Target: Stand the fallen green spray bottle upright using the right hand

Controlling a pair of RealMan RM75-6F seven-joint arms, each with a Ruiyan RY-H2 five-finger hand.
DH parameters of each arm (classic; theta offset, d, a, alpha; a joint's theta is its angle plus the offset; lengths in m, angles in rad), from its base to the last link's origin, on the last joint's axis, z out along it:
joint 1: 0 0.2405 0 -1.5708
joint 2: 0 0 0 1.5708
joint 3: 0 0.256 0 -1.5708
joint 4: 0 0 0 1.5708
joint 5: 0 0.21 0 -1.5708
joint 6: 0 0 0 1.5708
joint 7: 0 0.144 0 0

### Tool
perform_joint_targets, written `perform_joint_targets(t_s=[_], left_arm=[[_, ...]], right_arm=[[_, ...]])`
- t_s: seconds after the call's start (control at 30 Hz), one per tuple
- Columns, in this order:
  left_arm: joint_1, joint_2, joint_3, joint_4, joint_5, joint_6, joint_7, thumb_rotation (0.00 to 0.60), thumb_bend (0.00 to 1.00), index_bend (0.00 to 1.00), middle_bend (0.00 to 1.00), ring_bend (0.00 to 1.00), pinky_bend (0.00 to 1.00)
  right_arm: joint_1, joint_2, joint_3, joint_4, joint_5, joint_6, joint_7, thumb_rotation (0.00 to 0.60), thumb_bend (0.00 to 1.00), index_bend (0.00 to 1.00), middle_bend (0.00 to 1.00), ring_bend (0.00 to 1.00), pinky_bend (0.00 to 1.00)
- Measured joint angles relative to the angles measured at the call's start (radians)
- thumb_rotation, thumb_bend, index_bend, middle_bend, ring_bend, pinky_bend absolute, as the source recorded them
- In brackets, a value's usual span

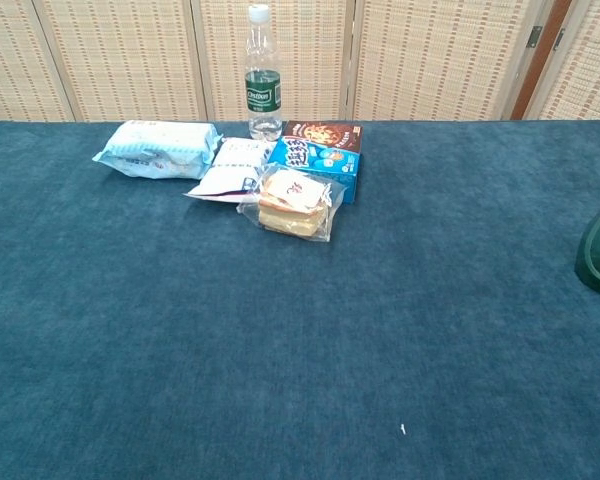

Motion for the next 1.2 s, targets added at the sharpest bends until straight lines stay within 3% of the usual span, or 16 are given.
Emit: perform_joint_targets(t_s=[0.3,0.77,1.2], left_arm=[[-0.005,0.008,-0.008,-0.026,0.0,0.002,0.014,0.6,0.45,0.12,0.07,0.0,0.0],[-0.028,0.017,-0.038,-0.047,-0.032,-0.018,0.007,0.6,0.45,0.12,0.07,0.0,0.0],[-0.053,0.027,-0.059,-0.077,-0.05,-0.034,0.034,0.6,0.45,0.12,0.07,0.0,0.0]], right_arm=[[-0.049,0.11,-0.024,-0.113,-0.012,0.023,-0.101,0.6,0.13,0.34,0.34,0.27,0.24],[-0.095,0.243,-0.109,-0.262,-0.078,0.032,-0.399,0.6,0.13,0.34,0.34,0.27,0.24],[-0.108,0.266,-0.159,-0.251,-0.087,-0.017,-0.472,0.6,0.13,0.34,0.34,0.27,0.24]])
